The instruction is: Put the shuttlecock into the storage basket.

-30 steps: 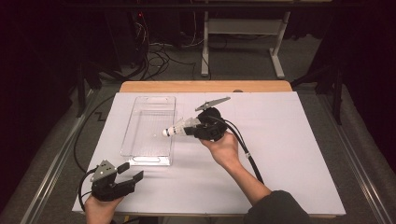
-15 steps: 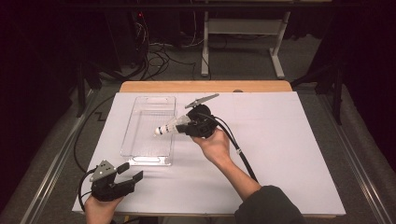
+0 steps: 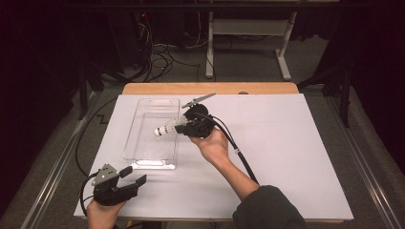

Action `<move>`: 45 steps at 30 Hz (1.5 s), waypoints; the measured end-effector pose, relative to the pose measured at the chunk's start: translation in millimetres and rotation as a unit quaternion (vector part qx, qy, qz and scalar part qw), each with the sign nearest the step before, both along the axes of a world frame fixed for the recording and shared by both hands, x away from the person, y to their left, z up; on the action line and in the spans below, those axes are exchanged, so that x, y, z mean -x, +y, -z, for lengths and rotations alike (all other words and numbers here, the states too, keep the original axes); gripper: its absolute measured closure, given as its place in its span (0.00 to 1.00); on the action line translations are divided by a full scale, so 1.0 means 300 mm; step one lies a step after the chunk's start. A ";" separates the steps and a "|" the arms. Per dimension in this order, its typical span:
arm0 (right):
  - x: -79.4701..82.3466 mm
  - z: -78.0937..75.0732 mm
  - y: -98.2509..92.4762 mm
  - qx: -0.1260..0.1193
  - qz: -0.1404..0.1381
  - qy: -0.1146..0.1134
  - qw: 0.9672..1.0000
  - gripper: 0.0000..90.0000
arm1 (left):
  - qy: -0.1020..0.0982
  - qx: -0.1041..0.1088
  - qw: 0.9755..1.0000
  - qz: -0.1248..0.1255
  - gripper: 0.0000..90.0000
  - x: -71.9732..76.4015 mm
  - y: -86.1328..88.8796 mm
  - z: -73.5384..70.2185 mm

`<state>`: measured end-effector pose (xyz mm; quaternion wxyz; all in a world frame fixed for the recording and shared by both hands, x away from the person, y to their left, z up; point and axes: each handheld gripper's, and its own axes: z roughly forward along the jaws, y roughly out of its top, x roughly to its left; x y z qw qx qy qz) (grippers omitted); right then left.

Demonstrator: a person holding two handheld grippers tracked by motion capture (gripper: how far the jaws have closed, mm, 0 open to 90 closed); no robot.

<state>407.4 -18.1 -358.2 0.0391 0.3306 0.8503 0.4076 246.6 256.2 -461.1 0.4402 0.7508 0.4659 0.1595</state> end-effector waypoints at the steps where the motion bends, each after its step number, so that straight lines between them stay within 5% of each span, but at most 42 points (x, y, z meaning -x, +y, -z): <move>1: -0.001 0.000 0.005 0.001 0.000 0.000 1.000 0.99 | -0.001 0.000 1.000 0.000 0.38 0.000 0.000 0.000; 45: -0.061 0.125 0.224 0.040 -0.008 0.022 0.999 0.98 | 0.004 0.008 1.000 0.004 0.38 -0.004 0.000 0.004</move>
